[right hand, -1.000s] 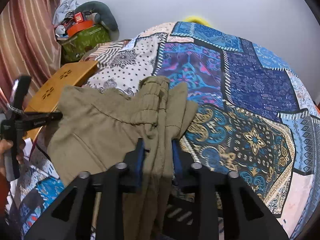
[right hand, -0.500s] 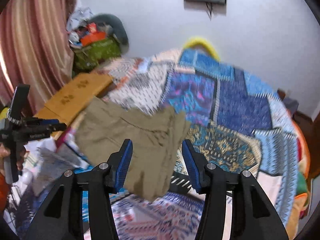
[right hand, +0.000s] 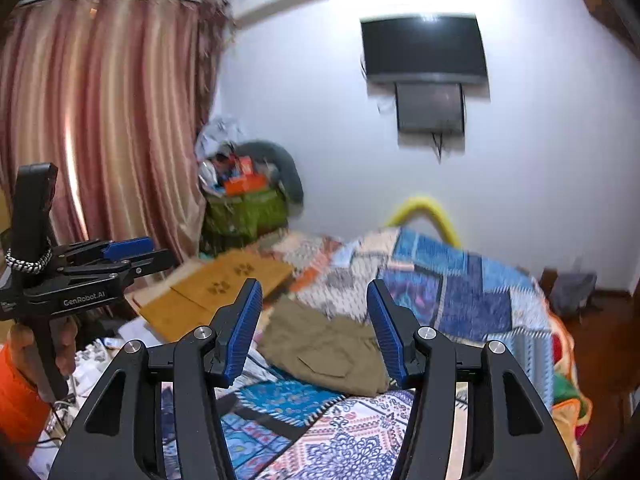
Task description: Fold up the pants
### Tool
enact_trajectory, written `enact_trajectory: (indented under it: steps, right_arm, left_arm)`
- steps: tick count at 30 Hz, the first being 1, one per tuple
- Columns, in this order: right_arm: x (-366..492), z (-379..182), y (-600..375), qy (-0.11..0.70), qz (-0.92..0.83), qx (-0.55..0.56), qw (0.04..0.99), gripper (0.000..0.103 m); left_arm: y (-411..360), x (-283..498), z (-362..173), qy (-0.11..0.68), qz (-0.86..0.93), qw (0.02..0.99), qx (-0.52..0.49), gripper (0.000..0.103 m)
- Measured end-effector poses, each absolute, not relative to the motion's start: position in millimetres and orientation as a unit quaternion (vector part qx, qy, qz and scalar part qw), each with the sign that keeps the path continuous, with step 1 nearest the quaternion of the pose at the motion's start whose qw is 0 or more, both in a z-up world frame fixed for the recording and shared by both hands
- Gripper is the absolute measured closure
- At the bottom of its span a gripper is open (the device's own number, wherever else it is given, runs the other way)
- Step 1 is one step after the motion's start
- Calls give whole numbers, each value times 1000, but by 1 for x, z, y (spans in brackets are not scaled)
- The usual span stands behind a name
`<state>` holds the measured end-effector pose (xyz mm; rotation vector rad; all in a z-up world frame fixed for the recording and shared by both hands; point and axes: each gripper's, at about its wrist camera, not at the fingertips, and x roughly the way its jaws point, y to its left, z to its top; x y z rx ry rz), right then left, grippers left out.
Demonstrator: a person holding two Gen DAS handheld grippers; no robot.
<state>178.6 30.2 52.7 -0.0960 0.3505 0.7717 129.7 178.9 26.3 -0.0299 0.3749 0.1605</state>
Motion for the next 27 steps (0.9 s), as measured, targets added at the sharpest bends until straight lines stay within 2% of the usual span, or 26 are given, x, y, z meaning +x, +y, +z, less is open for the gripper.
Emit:
enact_trajectory:
  steps: [5, 6, 8, 10, 12, 14, 17, 20, 27]
  right_arm:
    - [120, 72, 13, 107, 367, -50, 923, 53]
    - [110, 73, 9, 99, 366, -49, 924, 53]
    - [96, 73, 3, 88, 366, -44, 926, 53]
    - [85, 70, -1, 86, 366, -40, 926, 50]
    - [76, 67, -5, 83, 360, -33, 929, 42]
    - [70, 65, -6, 76, 356, -29, 931, 27]
    - [60, 64, -6, 66, 346, -27, 935, 13]
    - [56, 64, -7, 61, 341, -22, 938, 2]
    - [43, 65, -12, 54, 330, -19, 942, 1]
  left_arm:
    - [149, 66, 40, 133, 73, 988, -16, 51]
    - [144, 55, 41, 123, 72, 990, -15, 49]
    - [134, 34, 41, 102, 78, 992, -8, 35]
    - [123, 17, 40, 87, 77, 993, 2, 29]
    - [117, 10, 38, 83, 76, 994, 5, 22]
    - [113, 2, 36, 80, 75, 994, 3, 11]
    - [111, -7, 34, 76, 78, 994, -3, 1]
    - [109, -17, 33, 71, 83, 994, -5, 0]
    - [110, -19, 30, 72, 77, 994, -17, 0]
